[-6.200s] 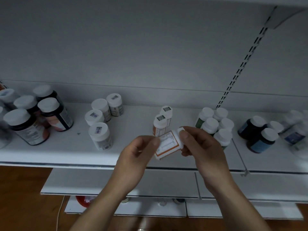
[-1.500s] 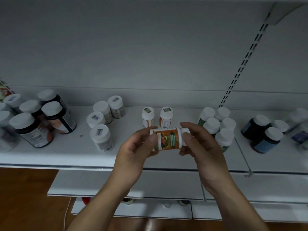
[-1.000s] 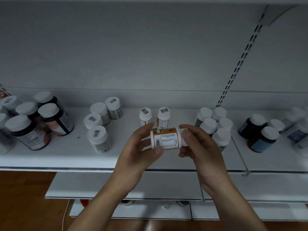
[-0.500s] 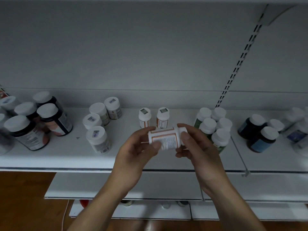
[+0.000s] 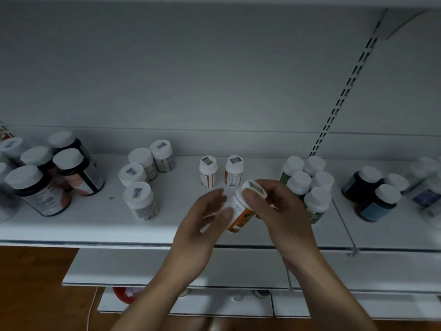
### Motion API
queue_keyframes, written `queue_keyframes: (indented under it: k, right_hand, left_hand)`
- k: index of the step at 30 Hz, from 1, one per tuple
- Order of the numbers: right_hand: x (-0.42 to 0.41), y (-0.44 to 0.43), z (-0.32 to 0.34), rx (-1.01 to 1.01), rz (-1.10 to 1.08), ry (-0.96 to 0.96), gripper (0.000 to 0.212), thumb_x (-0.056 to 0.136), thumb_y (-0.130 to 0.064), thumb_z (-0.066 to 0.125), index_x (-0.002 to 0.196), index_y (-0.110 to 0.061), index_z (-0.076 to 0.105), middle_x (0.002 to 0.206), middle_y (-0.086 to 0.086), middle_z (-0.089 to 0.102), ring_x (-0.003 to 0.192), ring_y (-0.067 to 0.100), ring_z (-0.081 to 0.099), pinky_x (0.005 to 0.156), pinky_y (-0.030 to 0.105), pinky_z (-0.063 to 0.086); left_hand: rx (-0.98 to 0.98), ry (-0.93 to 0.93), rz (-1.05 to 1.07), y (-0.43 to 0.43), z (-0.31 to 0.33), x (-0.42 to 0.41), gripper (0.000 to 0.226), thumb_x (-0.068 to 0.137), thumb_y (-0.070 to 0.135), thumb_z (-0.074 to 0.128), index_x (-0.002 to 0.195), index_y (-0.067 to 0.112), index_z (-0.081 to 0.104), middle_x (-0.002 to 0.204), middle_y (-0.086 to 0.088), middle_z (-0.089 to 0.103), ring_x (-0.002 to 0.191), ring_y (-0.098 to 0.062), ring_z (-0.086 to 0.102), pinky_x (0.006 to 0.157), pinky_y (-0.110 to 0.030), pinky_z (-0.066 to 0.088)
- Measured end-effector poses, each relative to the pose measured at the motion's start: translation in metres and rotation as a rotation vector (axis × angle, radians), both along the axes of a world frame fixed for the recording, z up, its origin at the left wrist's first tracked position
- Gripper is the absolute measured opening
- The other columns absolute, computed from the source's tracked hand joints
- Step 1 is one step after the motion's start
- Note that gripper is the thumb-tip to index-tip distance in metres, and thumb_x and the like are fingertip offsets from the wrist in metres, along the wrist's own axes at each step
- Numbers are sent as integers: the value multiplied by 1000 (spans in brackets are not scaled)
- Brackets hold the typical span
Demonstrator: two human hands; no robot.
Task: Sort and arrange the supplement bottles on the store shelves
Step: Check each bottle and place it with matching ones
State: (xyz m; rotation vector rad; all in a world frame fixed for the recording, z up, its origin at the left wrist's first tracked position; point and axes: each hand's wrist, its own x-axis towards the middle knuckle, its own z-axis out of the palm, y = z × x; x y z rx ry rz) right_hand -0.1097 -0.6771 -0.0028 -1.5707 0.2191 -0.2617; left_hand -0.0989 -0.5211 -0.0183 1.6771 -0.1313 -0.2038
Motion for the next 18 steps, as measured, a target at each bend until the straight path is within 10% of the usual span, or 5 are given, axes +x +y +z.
queue_keyframes:
  k: [9,18]
  right_hand:
    - [40,4,-28,-255,-14,21,28,84,-39,71,109,-30,63,108,-17,65,90,-6,60,72,8,45]
    - [117,-3,-69,-414,-28,167,73,84,-30,74,146,-21,37,145,0,44,131,15,43,105,29,37]
  left_hand:
    - [233,-86,66,4,-43,13,43,80,29,78,113,43,55,109,29,63,105,15,53,79,-2,40]
    - [280,-82,223,20,-72,35,43,79,26,79,110,43,55,110,19,61,97,9,57,75,-2,41]
